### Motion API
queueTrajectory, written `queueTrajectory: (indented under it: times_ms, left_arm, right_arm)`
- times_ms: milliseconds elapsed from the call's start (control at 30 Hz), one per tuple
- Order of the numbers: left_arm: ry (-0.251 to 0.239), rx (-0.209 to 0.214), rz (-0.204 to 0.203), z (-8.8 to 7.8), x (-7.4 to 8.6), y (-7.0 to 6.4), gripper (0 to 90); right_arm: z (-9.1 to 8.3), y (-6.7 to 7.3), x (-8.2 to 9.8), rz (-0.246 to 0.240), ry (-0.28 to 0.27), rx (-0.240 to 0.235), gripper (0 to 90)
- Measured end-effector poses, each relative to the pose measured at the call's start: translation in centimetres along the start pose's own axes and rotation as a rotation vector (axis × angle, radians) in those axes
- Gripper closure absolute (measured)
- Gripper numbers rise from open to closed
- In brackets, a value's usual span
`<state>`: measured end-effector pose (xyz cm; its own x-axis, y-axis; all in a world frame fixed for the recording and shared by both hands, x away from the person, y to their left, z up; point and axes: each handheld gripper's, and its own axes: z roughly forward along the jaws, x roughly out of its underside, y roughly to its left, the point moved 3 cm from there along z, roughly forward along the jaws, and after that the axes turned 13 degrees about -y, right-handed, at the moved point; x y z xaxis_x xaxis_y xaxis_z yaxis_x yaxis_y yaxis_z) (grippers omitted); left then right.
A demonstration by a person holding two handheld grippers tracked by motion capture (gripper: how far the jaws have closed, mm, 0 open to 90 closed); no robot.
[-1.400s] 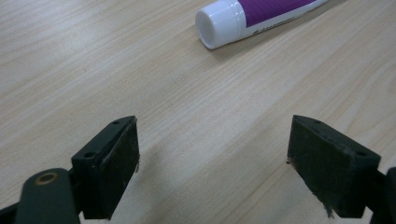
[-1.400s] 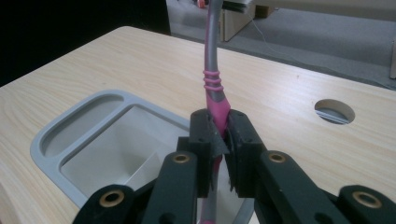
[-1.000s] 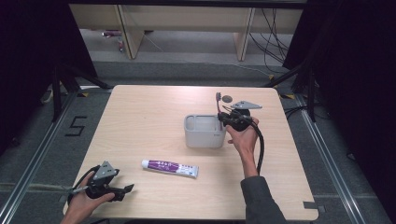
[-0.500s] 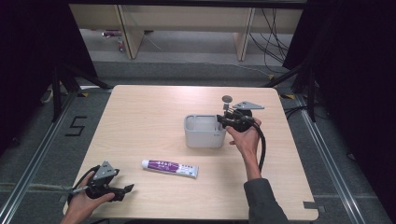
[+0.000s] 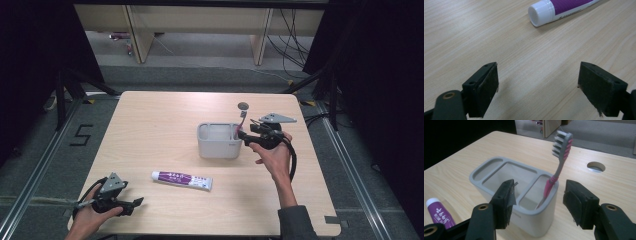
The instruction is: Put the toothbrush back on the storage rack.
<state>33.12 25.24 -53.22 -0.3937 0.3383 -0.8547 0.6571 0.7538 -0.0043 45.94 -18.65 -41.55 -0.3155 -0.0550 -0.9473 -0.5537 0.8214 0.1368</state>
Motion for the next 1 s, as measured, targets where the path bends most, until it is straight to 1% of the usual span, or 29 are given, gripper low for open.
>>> queueTrajectory:
  times_ms: [33, 67, 100, 133, 167, 200, 233, 267, 400, 467, 500, 533, 600, 633, 667, 700, 733, 767, 800, 833, 867, 900, 933, 967, 1000]
  left_arm:
    - [-0.007, -0.002, -0.008, 0.0, 0.0, -0.1, 16.3]
    - [0.001, 0.0, 0.001, 0.0, 0.0, 0.0, 16.3]
    - [-0.001, -0.002, -0.002, 0.0, 0.0, 0.0, 16.3]
    - [-0.002, -0.002, -0.003, 0.0, 0.0, 0.0, 16.3]
    - [-0.011, -0.01, -0.013, 0.1, 0.0, 0.0, 16.3]
    - [-0.01, -0.012, -0.014, 0.1, 0.0, 0.0, 16.3]
    - [-0.012, -0.01, -0.015, 0.1, 0.0, 0.0, 16.3]
    - [-0.011, -0.013, -0.014, 0.1, 0.0, 0.0, 16.3]
    - [-0.005, -0.009, -0.011, 0.0, 0.0, 0.0, 16.3]
    - [-0.004, -0.008, -0.01, 0.0, 0.0, 0.0, 16.3]
    - [-0.004, -0.009, -0.01, 0.0, 0.0, 0.0, 16.3]
    - [-0.004, -0.009, -0.011, 0.0, 0.0, 0.0, 16.3]
    - [0.002, -0.007, -0.015, -0.1, 0.0, 0.0, 16.3]
    - [0.005, -0.008, -0.016, -0.1, 0.0, 0.0, 16.3]
    - [-0.011, -0.018, -0.023, 0.0, 0.0, 0.0, 16.3]
    - [-0.009, -0.019, -0.024, 0.0, 0.0, 0.0, 16.3]
    - [-0.005, -0.017, -0.023, 0.0, 0.0, 0.0, 16.3]
    - [-0.006, -0.013, -0.024, 0.0, 0.0, -0.1, 16.3]
    - [-0.004, -0.005, -0.011, 0.0, 0.0, 0.0, 16.3]
    - [-0.009, -0.01, -0.021, 0.0, 0.0, -0.1, 16.3]
    - [-0.019, -0.016, -0.033, 0.0, -0.1, -0.2, 16.3]
    - [-0.023, -0.017, -0.033, 0.0, 0.0, -0.2, 16.3]
    - [-0.021, -0.017, -0.031, 0.0, 0.0, -0.1, 16.3]
    - [-0.02, -0.016, -0.033, 0.0, 0.0, -0.2, 16.3]
    - [-0.02, -0.016, -0.033, 0.0, 0.0, -0.2, 16.3]
  right_arm:
    - [-0.7, 0.2, 0.2, 0.03, 0.022, 0.002, 41.6]
    - [-0.7, 0.2, 0.2, 0.03, 0.022, 0.002, 41.6]
    - [-0.8, -0.1, 0.4, 0.001, 0.012, 0.0, 41.2]
    - [-1.2, -0.2, 0.5, -0.02, 0.019, -0.007, 40.3]
    - [-1.6, -0.2, 0.7, -0.01, 0.02, -0.005, 39.7]
    - [-1.6, -0.2, 0.7, -0.01, 0.02, -0.005, 39.7]
    - [-1.9, -0.1, 0.9, 0.007, 0.025, -0.002, 39.7]
    - [-2.3, -0.1, 1.0, -0.012, 0.026, -0.003, 39.7]
    - [-3.2, 0.1, 1.5, -0.01, 0.024, -0.017, 39.2]
    - [-3.7, 0.1, 1.7, -0.027, 0.018, -0.012, 39.2]
    - [-3.8, 0.2, 1.9, -0.007, 0.021, -0.023, 39.2]
    - [-4.1, 0.0, 1.9, -0.042, 0.018, -0.017, 39.2]
    - [-4.6, 0.3, 2.2, -0.033, 0.031, -0.004, 39.2]
    - [-4.7, 0.3, 2.3, -0.044, 0.023, -0.009, 39.0]
    - [-5.0, 0.4, 2.5, -0.039, 0.028, 0.001, 38.7]
    - [-5.3, 0.5, 2.7, -0.025, 0.035, -0.012, 38.6]
    - [-5.4, 0.5, 2.8, -0.03, 0.031, -0.004, 38.5]
    - [-5.7, 0.6, 3.1, -0.016, 0.045, -0.002, 37.1]
    - [-5.7, 0.6, 3.1, -0.016, 0.045, -0.002, 37.1]
    - [-5.9, 0.3, 3.2, -0.051, 0.043, -0.001, 37.2]
    - [-6.0, 0.3, 3.3, -0.056, 0.037, 0.001, 37.2]
    - [-6.2, 0.4, 3.5, -0.041, 0.048, -0.007, 37.2]
    - [-6.3, 0.6, 3.7, -0.02, 0.049, -0.002, 37.2]
    - [-6.6, 0.4, 3.9, -0.048, 0.058, -0.005, 37.2]
    - [-6.6, 0.4, 3.9, -0.048, 0.058, -0.005, 37.2]
